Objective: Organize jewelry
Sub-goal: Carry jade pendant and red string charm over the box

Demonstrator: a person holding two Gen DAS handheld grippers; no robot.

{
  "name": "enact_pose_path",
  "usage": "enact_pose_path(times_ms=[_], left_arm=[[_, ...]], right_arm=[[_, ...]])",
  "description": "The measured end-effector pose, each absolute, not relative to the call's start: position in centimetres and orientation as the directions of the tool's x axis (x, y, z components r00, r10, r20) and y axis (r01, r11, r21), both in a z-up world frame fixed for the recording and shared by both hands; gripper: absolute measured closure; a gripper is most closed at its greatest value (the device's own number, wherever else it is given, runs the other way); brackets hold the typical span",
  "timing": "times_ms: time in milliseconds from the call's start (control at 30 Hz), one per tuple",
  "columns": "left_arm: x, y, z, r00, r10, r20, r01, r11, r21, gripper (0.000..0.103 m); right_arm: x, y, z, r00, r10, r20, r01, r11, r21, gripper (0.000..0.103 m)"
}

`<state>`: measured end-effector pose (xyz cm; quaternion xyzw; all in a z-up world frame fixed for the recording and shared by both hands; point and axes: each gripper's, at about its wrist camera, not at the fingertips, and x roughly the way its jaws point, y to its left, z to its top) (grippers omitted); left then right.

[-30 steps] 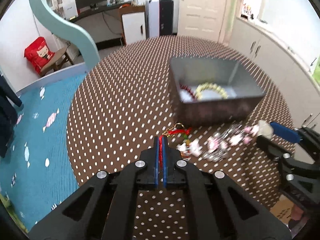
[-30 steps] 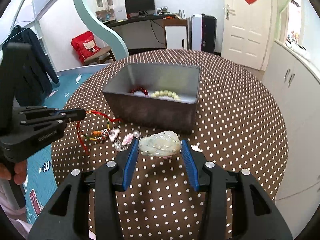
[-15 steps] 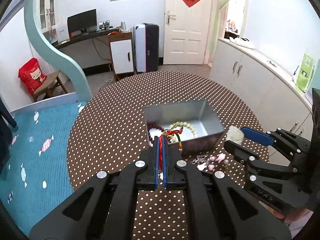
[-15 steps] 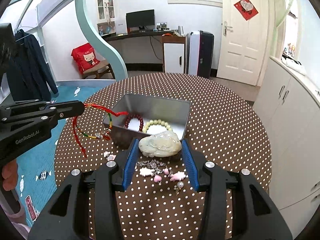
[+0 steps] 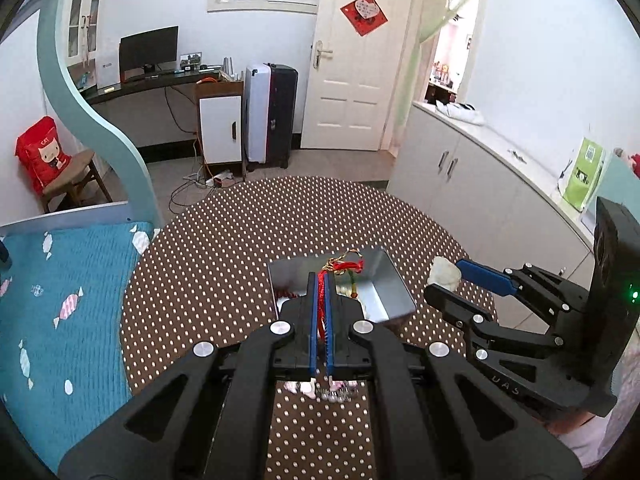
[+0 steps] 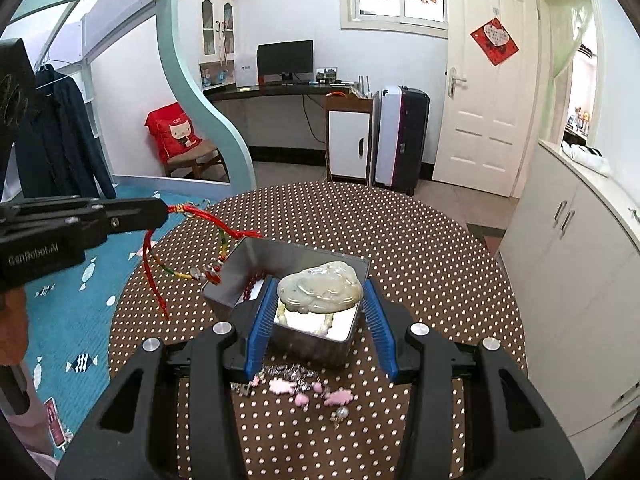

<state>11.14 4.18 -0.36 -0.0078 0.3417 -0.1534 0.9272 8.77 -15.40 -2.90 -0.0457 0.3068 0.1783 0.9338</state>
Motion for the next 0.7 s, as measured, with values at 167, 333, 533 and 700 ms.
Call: enact_pose_path(times_ms=[167,333,533,700], left_arm=[[12.9,4.5,-0.4,0.719,-0.279,-0.636,0.254,0.958,-0.133,0.101],[14.9,4.4,-2.0,0.688,-0.272,-0.673,0.236,0.961,-0.147,0.101],[17.2,3.7,-4.4,0.636,-0.279,-0.719,0.228,0.959,-0.17,0.101],[18.5,2.9,-5.4,0.629,-0.254,-0.735,0.217,0.965,-0.148,0.1]], right_arm=[[10.3,-15.1,-3.0,0.74,0.311,-0.596,-0.373,0.928,0.021,0.061],[12.3,-14.6,-4.2,0.707,0.32,-0.63,-0.382,0.923,0.04,0.061],[14.0,-14.2,-5.7,0.667,0.32,-0.673,-0.382,0.922,0.06,0.061],[14.9,-14.2,-6.3,0.648,0.315,-0.694,-0.373,0.925,0.071,0.061]])
